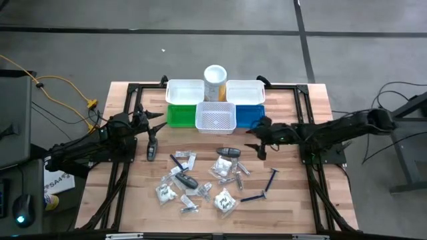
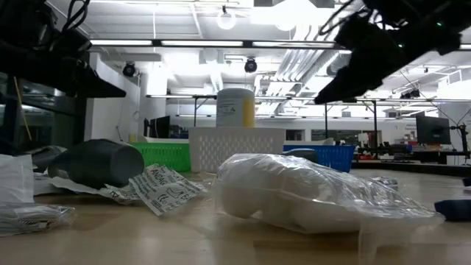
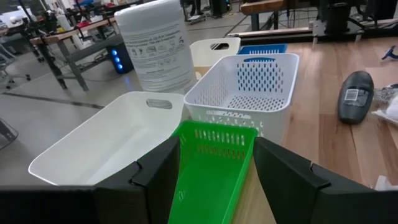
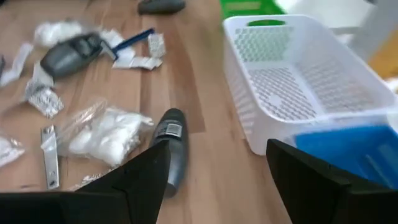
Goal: Pick & Place Travel size toiletries
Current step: Put the black deodorant into the top right white bin
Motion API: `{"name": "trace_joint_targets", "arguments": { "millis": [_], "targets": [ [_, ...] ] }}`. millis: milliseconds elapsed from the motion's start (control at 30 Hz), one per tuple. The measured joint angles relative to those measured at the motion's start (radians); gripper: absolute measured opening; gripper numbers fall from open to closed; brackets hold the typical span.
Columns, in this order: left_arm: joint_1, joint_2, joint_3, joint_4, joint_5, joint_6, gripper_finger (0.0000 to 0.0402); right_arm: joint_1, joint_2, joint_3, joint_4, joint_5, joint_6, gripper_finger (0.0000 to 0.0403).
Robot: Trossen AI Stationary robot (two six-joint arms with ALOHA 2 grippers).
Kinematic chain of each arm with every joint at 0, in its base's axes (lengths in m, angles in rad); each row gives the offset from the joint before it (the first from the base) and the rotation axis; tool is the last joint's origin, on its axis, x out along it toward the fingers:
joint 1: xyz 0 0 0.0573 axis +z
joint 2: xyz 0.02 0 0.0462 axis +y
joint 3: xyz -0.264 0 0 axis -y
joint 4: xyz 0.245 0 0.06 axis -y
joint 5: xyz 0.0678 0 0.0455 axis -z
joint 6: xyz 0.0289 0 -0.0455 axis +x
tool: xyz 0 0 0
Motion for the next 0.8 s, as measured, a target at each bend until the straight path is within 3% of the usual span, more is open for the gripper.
{"name": "trace_joint_targets", "arguments": {
  "millis": [167, 367, 533, 800],
  "targets": [
    [0.0, 0.0, 0.0, 0.003, 0.0, 0.0, 0.0203, 0.029, 0.155, 0.075, -0.001, 0.006, -0.032, 0.0275],
    [0.0, 0.0, 0.0, 0.003, 0.0, 0.0, 0.0203, 0.03, 0.311, 0.165, -0.003, 0.004, 0.008, 0.0337],
    [0.0, 0.0, 0.0, 0.003, 0.0, 0.0, 0.0203, 0.032, 0.417, 0.25, -0.022, -0.086, 0.03, 0.0379],
    [0.0, 0.0, 0.002, 0.002, 0.0, 0.0, 0.0203, 0.035, 0.479, 0.37, -0.255, -0.104, 0.103, 0.0368]
  ]
}}
